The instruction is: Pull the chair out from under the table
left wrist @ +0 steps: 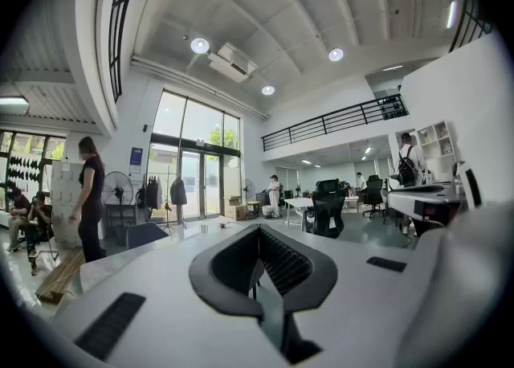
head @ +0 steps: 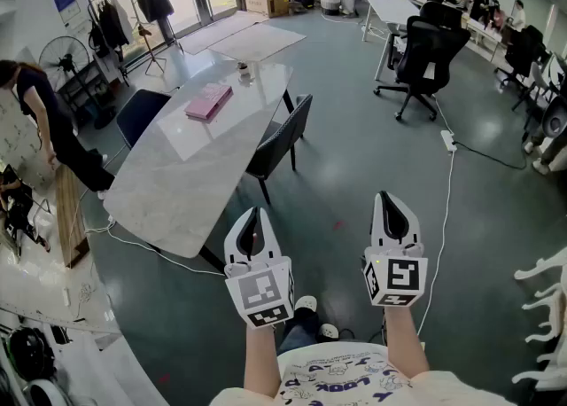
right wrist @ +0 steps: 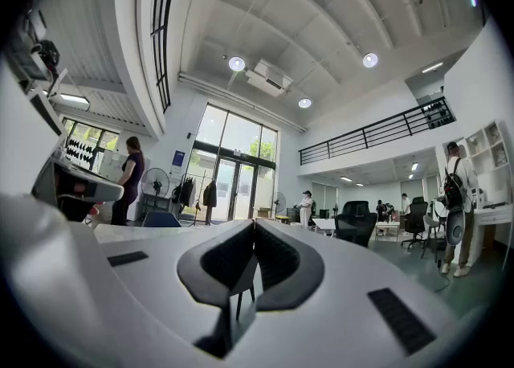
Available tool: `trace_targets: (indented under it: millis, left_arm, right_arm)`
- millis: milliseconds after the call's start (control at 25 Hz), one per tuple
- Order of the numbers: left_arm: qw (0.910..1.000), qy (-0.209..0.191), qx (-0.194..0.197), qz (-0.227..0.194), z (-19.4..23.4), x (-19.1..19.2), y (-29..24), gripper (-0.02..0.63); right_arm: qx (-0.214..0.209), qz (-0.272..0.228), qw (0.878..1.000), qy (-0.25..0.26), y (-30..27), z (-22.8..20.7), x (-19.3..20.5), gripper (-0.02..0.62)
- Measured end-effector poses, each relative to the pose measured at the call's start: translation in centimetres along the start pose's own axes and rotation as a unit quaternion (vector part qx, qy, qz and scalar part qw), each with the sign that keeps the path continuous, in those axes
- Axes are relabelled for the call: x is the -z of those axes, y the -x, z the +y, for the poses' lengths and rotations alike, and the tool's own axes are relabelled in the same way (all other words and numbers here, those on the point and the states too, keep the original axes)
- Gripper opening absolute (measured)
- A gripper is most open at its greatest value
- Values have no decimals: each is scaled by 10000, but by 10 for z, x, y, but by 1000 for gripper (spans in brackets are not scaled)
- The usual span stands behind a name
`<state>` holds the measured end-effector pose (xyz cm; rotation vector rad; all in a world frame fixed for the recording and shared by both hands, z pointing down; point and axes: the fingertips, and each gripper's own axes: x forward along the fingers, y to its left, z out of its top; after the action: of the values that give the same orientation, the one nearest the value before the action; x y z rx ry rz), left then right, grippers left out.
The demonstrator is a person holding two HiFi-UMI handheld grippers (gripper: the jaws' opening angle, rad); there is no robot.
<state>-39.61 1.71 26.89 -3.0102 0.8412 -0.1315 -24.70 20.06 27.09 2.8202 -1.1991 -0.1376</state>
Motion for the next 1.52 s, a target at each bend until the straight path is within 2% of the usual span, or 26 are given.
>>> trace_targets:
  millis: [480,800,920,1000,1040,1120,1160,1320,1520]
  left_arm:
    - [10000,-1,-26,41,-1,2,-9,20]
    - [9998,115,-171,74,15,7,-25,21]
    - [9996,202,-172,104,23,12,-35,23]
    - [9995,267,-115,103,29,13,-44,26]
    - [9995,293,-57,89,32,12,-49,52]
    - [9994,324,59,59,38,10,-60,162]
    - [9994,319,98,59,41,10,-66,181]
    - [9994,224,235,102,48,13,-91,210]
    - [9991,123,385,159,58,18,-117,227]
  right_arm:
    - [-26,40,10000,-28,-10,-6,6,6]
    - [8,99,9999,-52,-28,-4,13,8]
    - [-28,164,9999,-4,-40,1,19,45]
    - [-81,221,9997,11,-50,7,23,97]
    - [-115,239,9996,6,-55,10,24,124]
    - [-181,254,9995,-28,-66,17,25,160]
    - [-212,257,9994,-46,-72,20,25,170]
    - [-321,321,9989,-68,-94,27,32,238]
    - [-270,375,9988,-172,-114,34,38,267]
